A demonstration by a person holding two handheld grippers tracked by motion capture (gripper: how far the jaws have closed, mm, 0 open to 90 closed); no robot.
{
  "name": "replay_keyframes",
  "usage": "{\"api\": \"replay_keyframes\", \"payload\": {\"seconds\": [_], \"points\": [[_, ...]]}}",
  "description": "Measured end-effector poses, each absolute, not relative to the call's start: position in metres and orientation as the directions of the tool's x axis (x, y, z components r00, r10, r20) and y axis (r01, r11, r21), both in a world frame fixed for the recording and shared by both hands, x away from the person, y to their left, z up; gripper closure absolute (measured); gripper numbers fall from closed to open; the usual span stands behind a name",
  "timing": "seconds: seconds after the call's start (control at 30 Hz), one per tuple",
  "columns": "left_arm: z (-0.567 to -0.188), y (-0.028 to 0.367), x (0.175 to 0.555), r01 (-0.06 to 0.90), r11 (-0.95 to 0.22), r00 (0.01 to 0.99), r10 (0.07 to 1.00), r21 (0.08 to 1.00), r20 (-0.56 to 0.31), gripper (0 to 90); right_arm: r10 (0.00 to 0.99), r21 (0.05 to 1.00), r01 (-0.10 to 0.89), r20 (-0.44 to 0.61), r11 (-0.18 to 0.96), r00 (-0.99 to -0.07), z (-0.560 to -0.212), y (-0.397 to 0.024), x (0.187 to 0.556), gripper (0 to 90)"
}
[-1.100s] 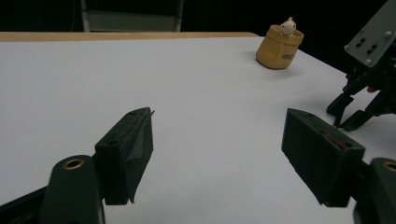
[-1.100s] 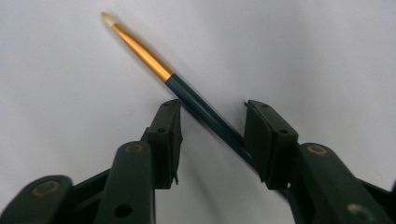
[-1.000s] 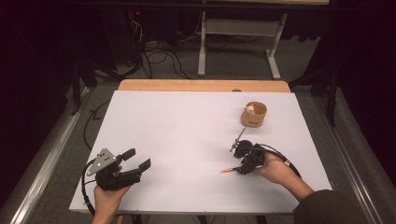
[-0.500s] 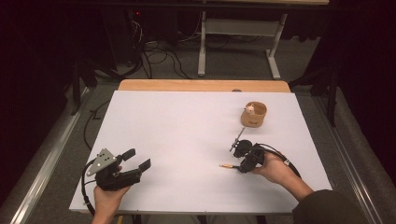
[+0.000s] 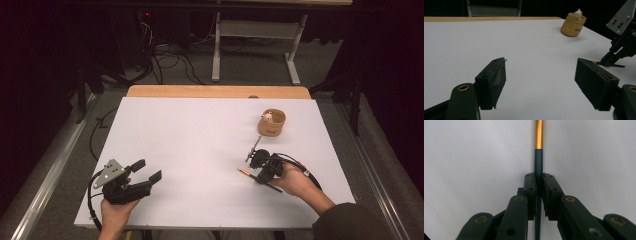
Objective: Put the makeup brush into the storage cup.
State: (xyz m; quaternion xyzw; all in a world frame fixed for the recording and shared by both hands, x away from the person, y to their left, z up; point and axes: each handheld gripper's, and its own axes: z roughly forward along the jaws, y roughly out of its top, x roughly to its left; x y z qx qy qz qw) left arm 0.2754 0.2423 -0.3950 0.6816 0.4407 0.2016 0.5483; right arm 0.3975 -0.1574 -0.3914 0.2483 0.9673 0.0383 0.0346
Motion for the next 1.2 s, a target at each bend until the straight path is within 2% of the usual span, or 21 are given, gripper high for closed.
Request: {"api": "replay_keyframes", "payload": {"seconds": [1.2], "points": [[-0.3959,0.2417,0.2757,0.384,-0.011,0.53,0.822,0.923,-0.21,25.6,0.497,0.116,0.489,-0.043,0.864,-0.867,-0.3904,-0.1613,0.3959,85.0]]}}
